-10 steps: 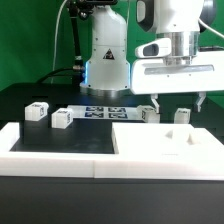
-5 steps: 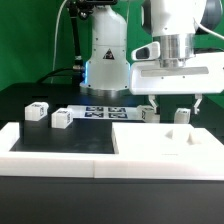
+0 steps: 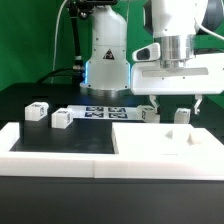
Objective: Assemble one leg
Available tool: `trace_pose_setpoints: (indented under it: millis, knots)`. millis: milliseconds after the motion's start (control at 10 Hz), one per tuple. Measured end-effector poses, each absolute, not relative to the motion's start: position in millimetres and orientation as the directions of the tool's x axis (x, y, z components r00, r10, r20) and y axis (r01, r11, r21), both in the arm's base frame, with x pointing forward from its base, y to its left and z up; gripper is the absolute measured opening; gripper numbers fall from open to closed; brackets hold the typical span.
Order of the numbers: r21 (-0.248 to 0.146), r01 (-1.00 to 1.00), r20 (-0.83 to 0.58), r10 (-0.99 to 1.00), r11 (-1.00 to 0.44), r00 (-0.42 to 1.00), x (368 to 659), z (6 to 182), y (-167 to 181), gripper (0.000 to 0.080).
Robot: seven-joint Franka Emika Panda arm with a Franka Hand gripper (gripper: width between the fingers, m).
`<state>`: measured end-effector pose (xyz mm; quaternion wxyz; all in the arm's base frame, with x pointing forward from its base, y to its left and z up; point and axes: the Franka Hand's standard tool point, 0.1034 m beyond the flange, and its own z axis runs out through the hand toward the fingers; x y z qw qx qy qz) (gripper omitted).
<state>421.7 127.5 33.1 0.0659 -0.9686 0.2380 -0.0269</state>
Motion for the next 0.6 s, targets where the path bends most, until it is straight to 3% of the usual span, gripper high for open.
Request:
trace_pose_setpoints:
  millis: [600]
  knots:
    - [-0.092, -0.438, -0.385, -0.374, -0.894, 0.844, 425, 43.7, 133, 0.0649]
